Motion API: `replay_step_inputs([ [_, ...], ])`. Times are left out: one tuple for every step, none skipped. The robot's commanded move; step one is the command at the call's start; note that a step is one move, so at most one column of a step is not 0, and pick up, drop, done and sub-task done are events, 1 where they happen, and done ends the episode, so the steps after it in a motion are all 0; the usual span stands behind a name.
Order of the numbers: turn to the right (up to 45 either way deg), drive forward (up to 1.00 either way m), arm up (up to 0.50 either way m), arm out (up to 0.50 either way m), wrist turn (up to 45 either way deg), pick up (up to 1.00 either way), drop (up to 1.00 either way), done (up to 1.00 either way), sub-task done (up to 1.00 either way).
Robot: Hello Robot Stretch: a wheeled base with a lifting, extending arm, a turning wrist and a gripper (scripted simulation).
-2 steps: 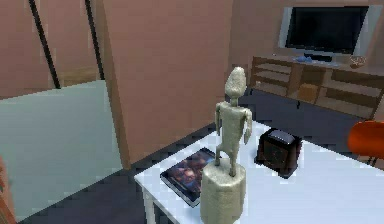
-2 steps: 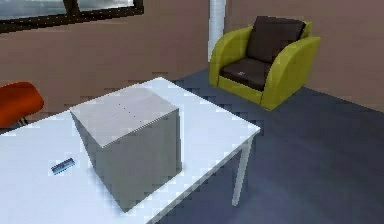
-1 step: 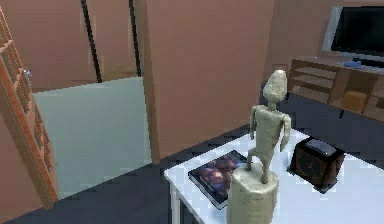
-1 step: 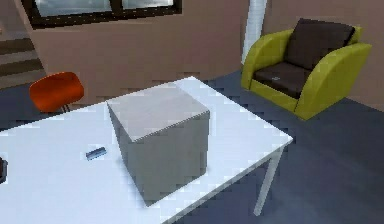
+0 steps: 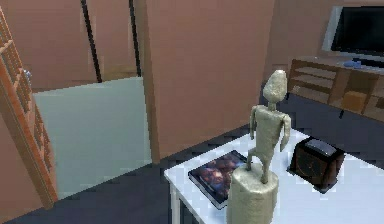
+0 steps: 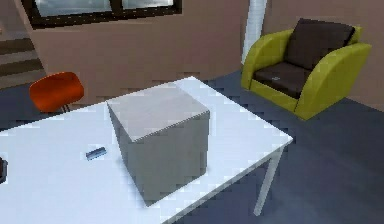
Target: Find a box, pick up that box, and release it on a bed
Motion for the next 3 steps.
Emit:
replay_step_inputs([
  [0.0,0.0,0.38,0.0,0.0,0.0,0.0,0.0,0.0],
  [0.0,0.0,0.0,0.16,0.0,0.0,0.0,0.0,0.0],
  [0.0,0.0,0.0,0.0,45.0,0.0,0.0,0.0,0.0],
])
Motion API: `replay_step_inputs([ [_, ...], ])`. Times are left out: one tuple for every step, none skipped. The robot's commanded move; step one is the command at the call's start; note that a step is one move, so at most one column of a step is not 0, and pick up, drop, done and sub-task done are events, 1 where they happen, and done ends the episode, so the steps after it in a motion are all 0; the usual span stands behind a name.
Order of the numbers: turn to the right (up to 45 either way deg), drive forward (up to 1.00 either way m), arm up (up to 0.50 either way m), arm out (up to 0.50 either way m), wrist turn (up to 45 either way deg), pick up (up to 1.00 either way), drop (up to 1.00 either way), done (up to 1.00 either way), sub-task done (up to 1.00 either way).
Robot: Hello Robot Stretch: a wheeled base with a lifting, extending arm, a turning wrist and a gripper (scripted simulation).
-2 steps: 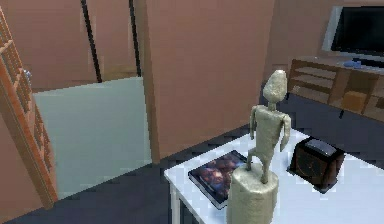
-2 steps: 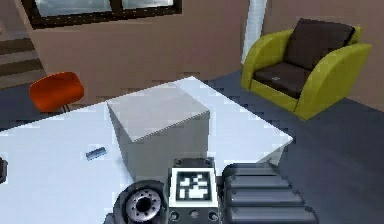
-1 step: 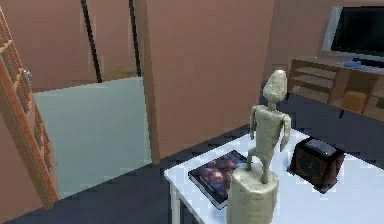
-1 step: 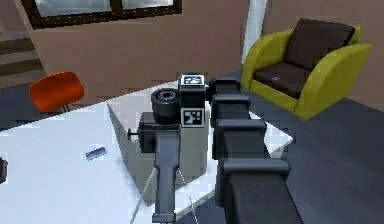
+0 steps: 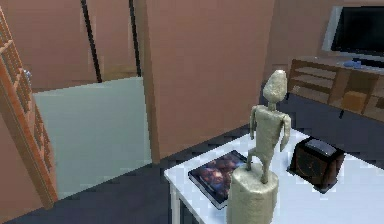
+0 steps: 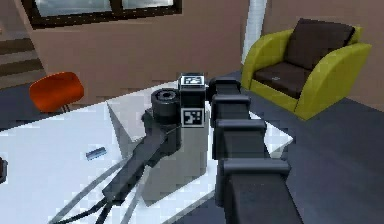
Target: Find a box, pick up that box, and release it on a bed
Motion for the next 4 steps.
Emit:
replay_step_inputs([
  [0.0,0.0,0.0,0.0,45.0,0.0,0.0,0.0,0.0],
  [0.0,0.0,0.0,0.0,45.0,0.0,0.0,0.0,0.0],
  [0.0,0.0,0.0,0.0,3.0,0.0,0.0,0.0,0.0],
  [0.0,0.0,-0.04,0.0,0.0,0.0,0.0,0.0,0.0],
])
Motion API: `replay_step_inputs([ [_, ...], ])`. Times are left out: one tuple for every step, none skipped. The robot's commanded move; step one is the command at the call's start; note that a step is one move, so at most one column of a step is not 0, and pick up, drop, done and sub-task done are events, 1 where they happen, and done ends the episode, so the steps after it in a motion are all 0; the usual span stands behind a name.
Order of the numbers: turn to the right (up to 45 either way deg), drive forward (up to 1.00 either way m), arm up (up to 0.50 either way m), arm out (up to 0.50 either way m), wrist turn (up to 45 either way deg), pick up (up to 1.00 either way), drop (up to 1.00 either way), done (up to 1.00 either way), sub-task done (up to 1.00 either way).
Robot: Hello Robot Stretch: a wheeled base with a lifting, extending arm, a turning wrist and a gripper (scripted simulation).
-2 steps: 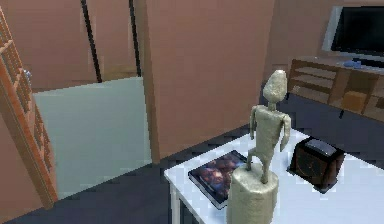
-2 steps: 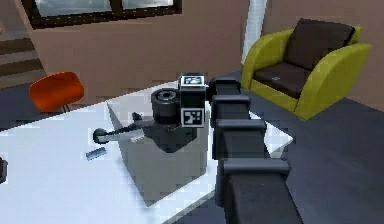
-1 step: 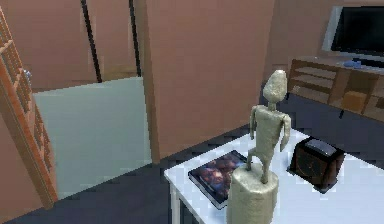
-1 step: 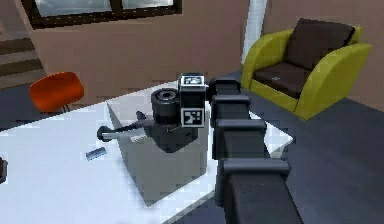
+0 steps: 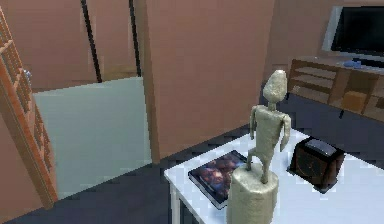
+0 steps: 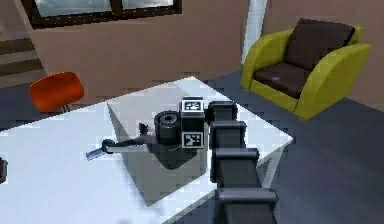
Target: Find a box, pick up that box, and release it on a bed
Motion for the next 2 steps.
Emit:
replay_step_inputs([
  [0.0,0.0,0.0,0.0,0.0,1.0,0.0,0.0,0.0],
  [0.0,0.0,0.04,0.0,0.0,0.0,0.0,0.0,0.0],
])
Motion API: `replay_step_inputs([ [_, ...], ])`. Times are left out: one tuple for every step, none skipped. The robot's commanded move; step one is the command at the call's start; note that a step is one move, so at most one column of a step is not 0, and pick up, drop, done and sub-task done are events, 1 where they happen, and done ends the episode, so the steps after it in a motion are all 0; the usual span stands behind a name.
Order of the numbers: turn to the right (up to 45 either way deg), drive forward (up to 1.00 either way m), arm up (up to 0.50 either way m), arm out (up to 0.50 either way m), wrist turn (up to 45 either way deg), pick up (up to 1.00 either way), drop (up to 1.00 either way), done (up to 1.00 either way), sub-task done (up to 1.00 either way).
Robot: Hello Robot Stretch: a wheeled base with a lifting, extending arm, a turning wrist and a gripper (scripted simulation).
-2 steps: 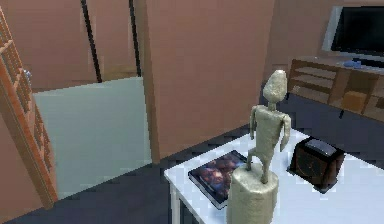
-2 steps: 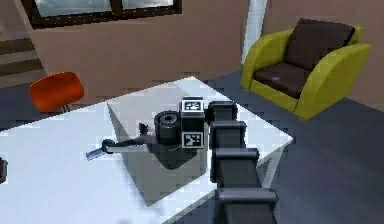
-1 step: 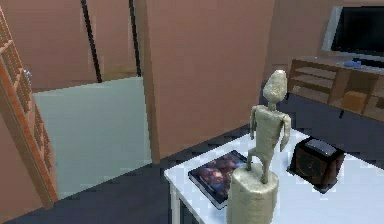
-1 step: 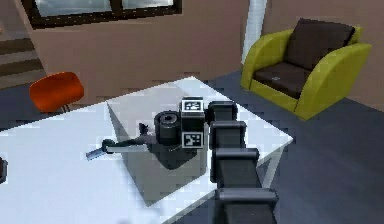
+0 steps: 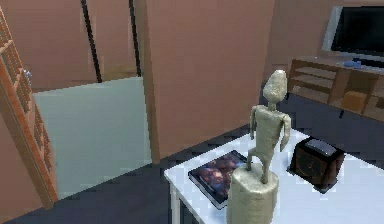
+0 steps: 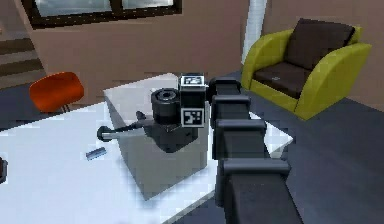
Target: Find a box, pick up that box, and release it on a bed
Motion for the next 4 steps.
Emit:
replay_step_inputs([
  [0.0,0.0,0.0,0.0,-45.0,0.0,0.0,0.0,0.0],
  [0.0,0.0,0.0,0.0,-42.0,0.0,0.0,0.0,0.0],
  [0.0,0.0,0.0,-0.14,0.0,0.0,0.0,0.0,0.0],
  [-45.0,0.0,0.0,0.0,0.0,0.0,0.0,0.0,0.0],
])
